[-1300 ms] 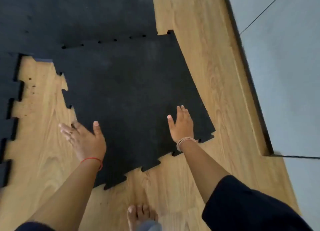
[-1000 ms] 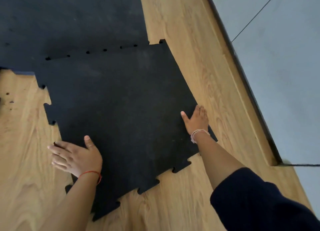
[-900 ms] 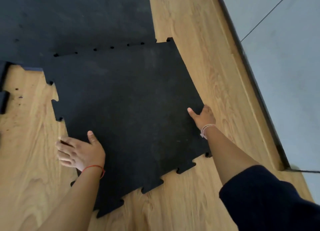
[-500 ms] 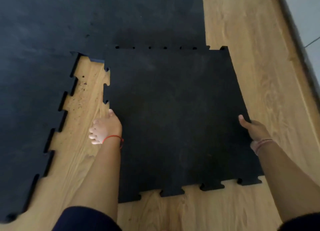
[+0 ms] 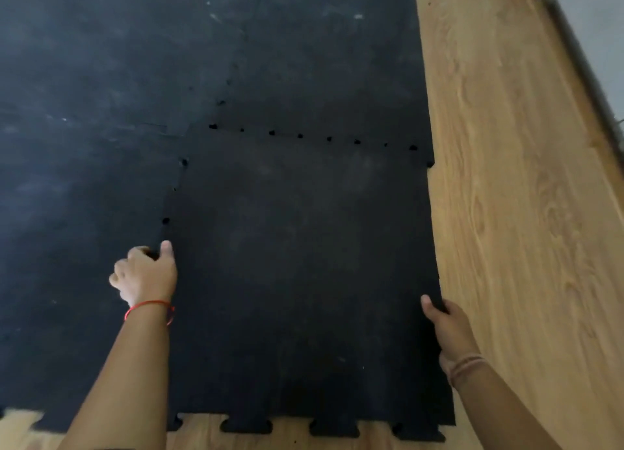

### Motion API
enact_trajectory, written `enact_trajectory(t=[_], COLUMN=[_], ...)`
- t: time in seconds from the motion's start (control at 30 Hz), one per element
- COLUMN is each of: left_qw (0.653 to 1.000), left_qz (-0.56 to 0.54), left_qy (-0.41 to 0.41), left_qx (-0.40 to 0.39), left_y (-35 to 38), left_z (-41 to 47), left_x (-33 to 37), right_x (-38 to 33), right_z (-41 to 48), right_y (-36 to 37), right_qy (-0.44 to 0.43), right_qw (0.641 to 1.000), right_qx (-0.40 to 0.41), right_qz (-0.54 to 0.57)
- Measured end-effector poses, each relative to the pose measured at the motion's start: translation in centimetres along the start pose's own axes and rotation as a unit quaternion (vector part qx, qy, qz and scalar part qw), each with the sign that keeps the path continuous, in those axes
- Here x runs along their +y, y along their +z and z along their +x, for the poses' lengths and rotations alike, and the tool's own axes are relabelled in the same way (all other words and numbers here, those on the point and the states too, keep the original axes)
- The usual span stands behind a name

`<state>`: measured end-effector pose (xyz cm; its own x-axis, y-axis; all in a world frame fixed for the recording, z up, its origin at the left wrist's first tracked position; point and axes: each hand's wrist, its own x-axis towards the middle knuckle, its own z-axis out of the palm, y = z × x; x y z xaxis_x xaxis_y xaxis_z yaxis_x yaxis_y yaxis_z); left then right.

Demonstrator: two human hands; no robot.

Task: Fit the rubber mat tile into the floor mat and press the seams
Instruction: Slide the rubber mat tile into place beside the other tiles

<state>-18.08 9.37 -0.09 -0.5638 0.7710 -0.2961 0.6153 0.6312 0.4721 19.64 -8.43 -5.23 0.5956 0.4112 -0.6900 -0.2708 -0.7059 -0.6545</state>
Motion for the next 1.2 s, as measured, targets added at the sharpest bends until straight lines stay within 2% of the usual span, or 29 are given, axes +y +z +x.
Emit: enact_trajectory(t=[0.1, 0.2, 0.33, 0.4, 0.5, 0.6, 0.7, 0.87, 0.97, 1.07, 1.13, 1.17, 1.2], left_qw=[1.0, 0.999, 0.999, 0.999, 0.997, 0.996, 0.994, 0.988, 0.984, 0.978, 0.978, 0.979, 0.981], left_qz=[0.012, 0.048, 0.04, 0.036, 0.045, 0.044, 0.057, 0.085, 0.085, 0.089, 0.1, 0.098, 0.091], left_qy=[-0.014, -0.017, 0.0, 0.012, 0.035, 0.046, 0.05, 0.072, 0.077, 0.091, 0.088, 0.085, 0.082], left_qx=[-0.011, -0.004, 0.015, 0.027, 0.049, 0.068, 0.074, 0.103, 0.137, 0.163, 0.163, 0.157, 0.148], left_y=[-0.2, -0.4, 0.5, 0.8, 1.2, 2.1, 3.7, 3.9, 3.9, 3.7, 3.5, 3.5, 3.3], left_z=[0.4, 0.2, -0.5, -0.8, -1.2, -1.5, -0.6, -1.0, -1.0, -1.2, -0.9, -0.8, -0.6], left_x=[-0.5, -1.6, -2.2, -2.4, -2.7, -3.0, -4.0, -3.6, -3.0, -2.7, -2.7, -2.8, -2.8], right_x=[-0.7, -1.4, -1.1, 0.0, 1.4, -1.0, -6.4, -17.3, -22.3, -25.0, -24.9, -24.6, -24.3], right_z=[0.0, -0.7, -2.6, -4.1, -6.0, -5.4, -3.3, 1.7, 4.2, 5.6, 6.2, 6.6, 6.8], right_y=[0.4, 0.6, -0.4, -1.2, -2.2, -2.9, -1.0, 8.0, 15.0, 19.8, 21.1, 21.4, 21.6], right_qy=[0.019, 0.006, -0.029, -0.045, 0.002, -0.046, -0.163, -0.352, -0.402, -0.387, -0.388, -0.401, -0.407], right_qw=[0.999, 0.997, 0.992, 0.987, 0.976, 0.955, 0.919, 0.823, 0.759, 0.69, 0.677, 0.684, 0.707], right_qx=[0.042, 0.074, 0.111, 0.117, 0.097, 0.114, 0.108, 0.022, -0.027, -0.053, -0.049, -0.041, -0.037], right_qz=[-0.013, -0.03, -0.048, -0.105, -0.192, -0.268, -0.343, -0.446, -0.512, -0.609, -0.623, -0.607, -0.578])
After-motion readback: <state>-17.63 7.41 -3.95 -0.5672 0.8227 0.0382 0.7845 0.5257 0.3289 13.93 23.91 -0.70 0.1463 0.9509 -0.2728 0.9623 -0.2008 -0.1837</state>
